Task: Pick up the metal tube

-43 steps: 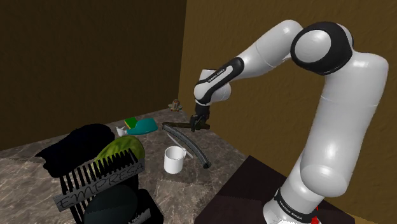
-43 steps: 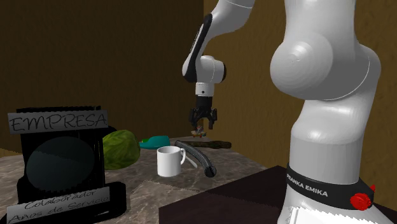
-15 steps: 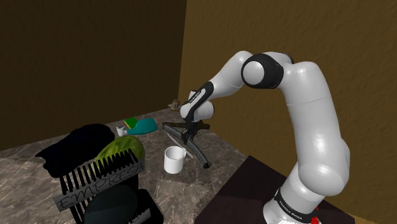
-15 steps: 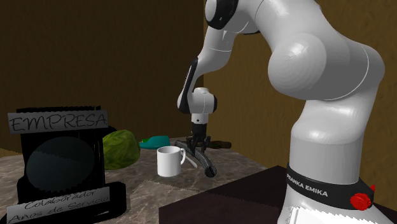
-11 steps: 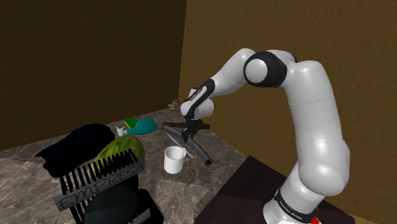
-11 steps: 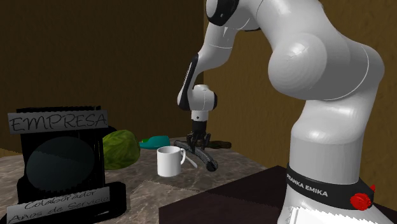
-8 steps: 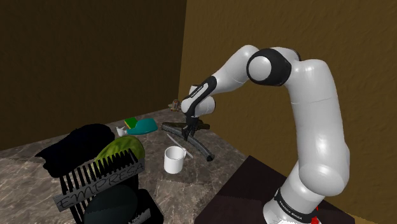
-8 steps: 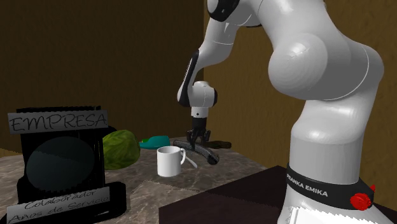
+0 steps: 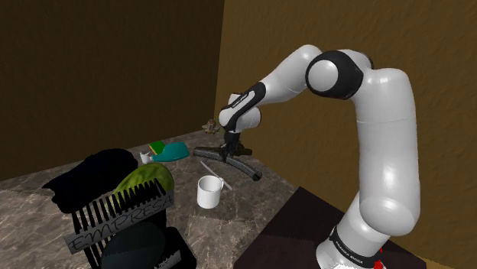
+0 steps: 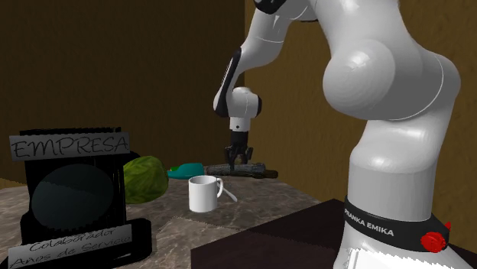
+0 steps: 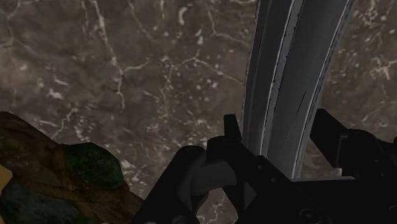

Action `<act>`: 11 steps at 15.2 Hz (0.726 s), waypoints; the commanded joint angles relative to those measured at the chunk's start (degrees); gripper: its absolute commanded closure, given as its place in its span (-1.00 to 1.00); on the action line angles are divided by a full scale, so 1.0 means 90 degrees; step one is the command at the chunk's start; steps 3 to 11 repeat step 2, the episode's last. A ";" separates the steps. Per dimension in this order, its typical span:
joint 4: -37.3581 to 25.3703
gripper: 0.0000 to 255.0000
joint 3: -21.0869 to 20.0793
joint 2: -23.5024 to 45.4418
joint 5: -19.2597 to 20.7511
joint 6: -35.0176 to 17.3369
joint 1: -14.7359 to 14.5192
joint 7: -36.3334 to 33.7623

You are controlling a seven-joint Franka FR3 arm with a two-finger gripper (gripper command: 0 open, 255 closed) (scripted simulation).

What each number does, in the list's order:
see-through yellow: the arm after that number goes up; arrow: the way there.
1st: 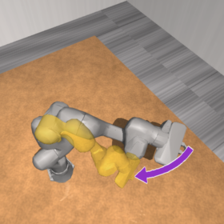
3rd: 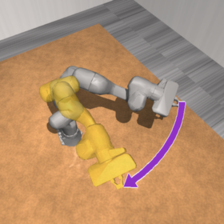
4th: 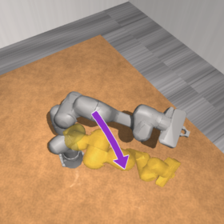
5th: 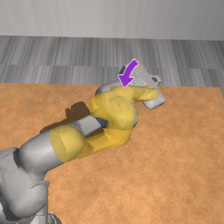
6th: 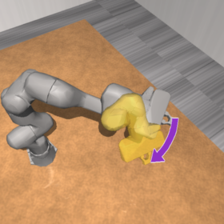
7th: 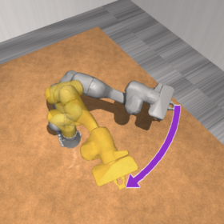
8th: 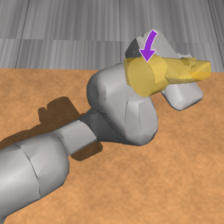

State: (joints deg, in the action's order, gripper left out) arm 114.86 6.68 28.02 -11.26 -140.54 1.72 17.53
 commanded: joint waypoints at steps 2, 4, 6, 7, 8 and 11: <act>0.0023 1.00 0.0013 -0.0086 0.0018 0.0060 -0.0008 -0.0013; 0.0023 1.00 0.0013 -0.0086 0.0018 0.0060 -0.0008 -0.0013; 0.0023 1.00 0.0013 -0.0086 0.0018 0.0060 -0.0008 -0.0013; 0.0023 1.00 0.0013 -0.0086 0.0018 0.0060 -0.0008 -0.0013; 0.0023 1.00 0.0013 -0.0086 0.0018 0.0060 -0.0008 -0.0013; 0.0023 1.00 0.0013 -0.0086 0.0018 0.0060 -0.0008 -0.0013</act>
